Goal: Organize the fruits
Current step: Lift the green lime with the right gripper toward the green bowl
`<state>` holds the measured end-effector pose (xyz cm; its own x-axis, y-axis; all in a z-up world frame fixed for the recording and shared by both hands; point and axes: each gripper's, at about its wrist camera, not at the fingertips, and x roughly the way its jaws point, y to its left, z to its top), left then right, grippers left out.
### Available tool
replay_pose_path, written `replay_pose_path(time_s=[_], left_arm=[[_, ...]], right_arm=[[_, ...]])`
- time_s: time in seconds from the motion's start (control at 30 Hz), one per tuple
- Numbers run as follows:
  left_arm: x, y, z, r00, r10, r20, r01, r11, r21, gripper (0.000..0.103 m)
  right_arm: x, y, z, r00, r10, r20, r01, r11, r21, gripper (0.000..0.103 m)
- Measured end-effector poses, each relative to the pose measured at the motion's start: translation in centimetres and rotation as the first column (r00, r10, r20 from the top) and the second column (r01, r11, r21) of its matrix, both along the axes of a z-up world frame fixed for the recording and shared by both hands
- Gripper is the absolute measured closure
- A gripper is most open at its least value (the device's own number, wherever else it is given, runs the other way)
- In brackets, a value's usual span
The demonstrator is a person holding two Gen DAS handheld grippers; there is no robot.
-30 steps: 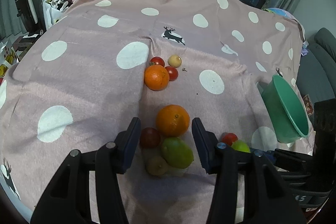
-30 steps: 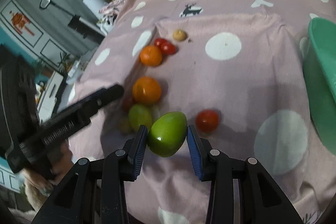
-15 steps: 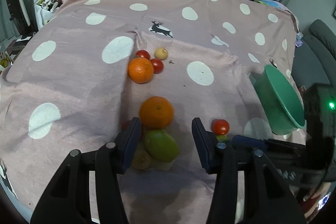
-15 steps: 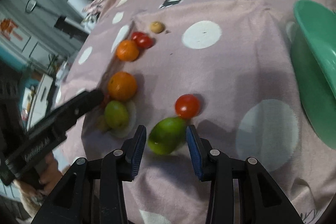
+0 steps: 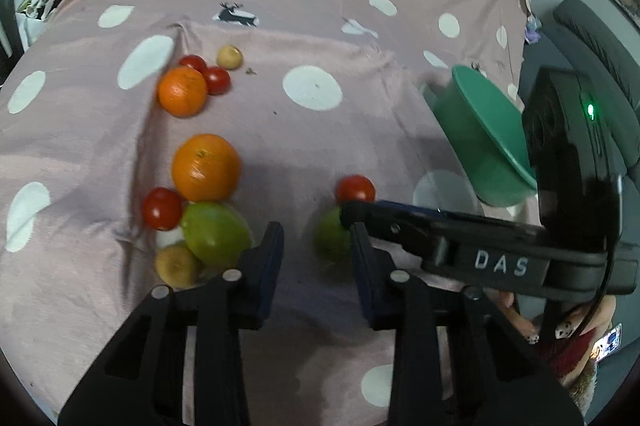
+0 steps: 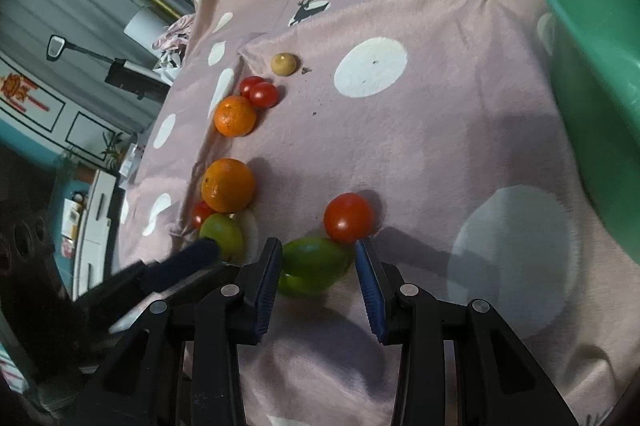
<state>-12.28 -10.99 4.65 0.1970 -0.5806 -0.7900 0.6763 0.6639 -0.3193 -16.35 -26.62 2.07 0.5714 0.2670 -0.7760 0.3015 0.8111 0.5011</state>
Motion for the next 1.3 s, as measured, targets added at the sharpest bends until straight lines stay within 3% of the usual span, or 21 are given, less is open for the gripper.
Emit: replay_pose_path(time_s=[0.17,0.33,0.5,0.7,0.97,1.3], left_arm=[[-0.2,-0.8,-0.8,1.000,-0.008,-0.024,0.009,1.000,0.026,0.071],[-0.1,-1.0,-1.3,0.997,-0.030,-0.077,0.031,1.000,0.002,0.071],[0.3,-1.4,-2.2,0.995,-0.006,-0.097,0.009,1.000,0.026,0.070],[1.0,-1.4,-2.8,0.991,0.009,-0.136,-0.009,1.000,0.002,0.068],[0.3,-1.1,-1.3,0.997,0.005,-0.072,-0.007,1.000,-0.025,0.069],[-1.0,-2.1,3.4,0.998,-0.028,0.062,0.034,0.995,-0.097,0.069]], right_arm=[[0.1,-0.1,-0.3,1.000,-0.007,0.004,0.007,0.999,0.033,0.063],[0.3,0.0,-0.6,1.000,-0.006,0.005,0.005,0.997,0.072,0.063],[0.7,0.3,-0.9,1.000,-0.001,0.003,0.000,0.996,0.095,0.063],[1.1,0.6,-1.3,1.000,0.004,-0.003,-0.004,0.994,0.110,0.064],[0.6,0.8,-0.3,0.999,-0.003,0.050,-0.001,0.997,0.077,0.064],[-1.4,0.4,4.6,0.981,-0.029,0.194,0.027,1.000,0.012,0.065]])
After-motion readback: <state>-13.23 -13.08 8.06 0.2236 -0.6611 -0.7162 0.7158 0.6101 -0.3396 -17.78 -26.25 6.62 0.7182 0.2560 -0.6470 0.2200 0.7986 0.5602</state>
